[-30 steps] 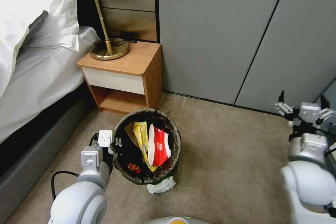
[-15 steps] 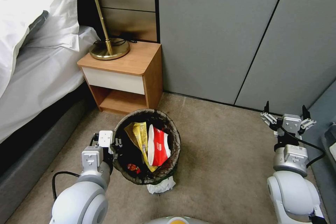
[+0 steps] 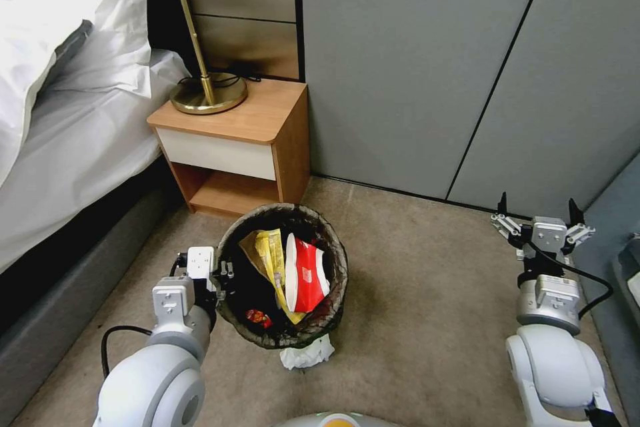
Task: Pick up the trash bin, then pick up the garbage from the floor and place it into the trash bin.
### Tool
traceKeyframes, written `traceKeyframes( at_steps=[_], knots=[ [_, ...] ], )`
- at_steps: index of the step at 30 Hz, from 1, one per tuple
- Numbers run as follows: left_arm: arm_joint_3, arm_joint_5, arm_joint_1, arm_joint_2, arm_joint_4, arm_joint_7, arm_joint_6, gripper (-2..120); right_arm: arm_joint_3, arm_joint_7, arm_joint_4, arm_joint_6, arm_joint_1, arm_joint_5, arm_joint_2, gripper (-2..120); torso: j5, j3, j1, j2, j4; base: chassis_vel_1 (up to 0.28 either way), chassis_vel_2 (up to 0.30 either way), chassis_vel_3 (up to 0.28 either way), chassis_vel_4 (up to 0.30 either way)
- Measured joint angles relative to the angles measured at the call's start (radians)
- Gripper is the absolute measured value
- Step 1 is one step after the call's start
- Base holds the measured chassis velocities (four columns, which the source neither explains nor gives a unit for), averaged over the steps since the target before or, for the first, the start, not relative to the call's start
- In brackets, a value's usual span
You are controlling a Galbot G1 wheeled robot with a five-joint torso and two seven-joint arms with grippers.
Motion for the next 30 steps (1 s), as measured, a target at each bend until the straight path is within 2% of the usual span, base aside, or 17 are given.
traceKeyframes(
  at_steps=[30],
  knots=[
    [0.003,-0.005,0.004,0.008,-0.008,-0.001,0.0,0,-0.039,-0.007,-0.005,-0.001,-0.003,-0.02,-0.008,100,0.0,0.0,0.0,0.0,0.0,0.002,0.002,0.002,0.002]
  ],
)
